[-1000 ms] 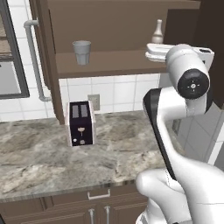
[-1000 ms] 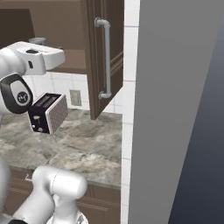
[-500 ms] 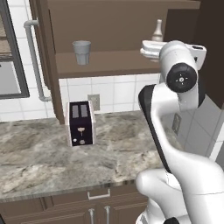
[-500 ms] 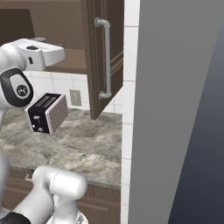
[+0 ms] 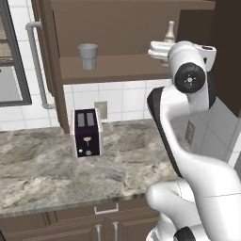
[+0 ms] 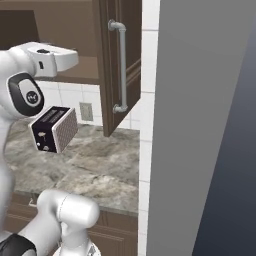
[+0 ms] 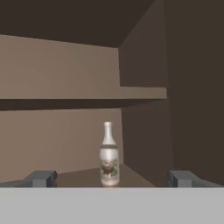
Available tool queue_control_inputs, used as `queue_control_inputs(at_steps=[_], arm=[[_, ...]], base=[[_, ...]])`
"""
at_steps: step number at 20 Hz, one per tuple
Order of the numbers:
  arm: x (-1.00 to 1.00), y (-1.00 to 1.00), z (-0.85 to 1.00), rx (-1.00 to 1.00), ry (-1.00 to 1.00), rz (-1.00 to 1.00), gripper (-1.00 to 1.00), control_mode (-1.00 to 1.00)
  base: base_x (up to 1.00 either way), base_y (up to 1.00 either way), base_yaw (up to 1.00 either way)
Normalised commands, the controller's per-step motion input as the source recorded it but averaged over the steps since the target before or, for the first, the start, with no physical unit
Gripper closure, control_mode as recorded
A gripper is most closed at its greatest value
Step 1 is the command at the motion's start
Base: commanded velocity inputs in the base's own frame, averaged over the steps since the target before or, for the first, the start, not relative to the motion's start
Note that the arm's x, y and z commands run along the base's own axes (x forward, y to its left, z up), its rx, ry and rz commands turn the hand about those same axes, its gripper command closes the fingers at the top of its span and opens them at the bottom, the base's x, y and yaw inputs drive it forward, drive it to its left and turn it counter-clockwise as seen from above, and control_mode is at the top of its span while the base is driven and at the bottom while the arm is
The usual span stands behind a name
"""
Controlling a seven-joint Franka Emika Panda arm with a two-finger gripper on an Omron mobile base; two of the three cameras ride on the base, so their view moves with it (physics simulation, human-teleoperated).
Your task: There is a bowl on the dining counter. Grab a lemon wedge from the fridge and place it in the bowl. Then get the liquor bottle and glass cup from the cabinet and place them next to the bowl.
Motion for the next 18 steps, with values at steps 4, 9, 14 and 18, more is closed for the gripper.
queue_control_inputs(at_steps=[4,9,14,18], arm=[[0.56,0.0,0.0,0.0,0.0,-0.02,-1.0,-1.0],[0.56,0.0,0.0,0.0,0.0,-0.02,-1.0,-1.0],[0.44,0.0,0.0,0.0,0.02,-0.01,-1.0,-1.0],[0.51,-0.04,0.0,0.0,0.06,0.0,-1.0,-1.0]], base=[[0.0,0.0,0.0],[0.0,0.0,0.0],[0.0,0.0,0.0],[0.0,0.0,0.0]])
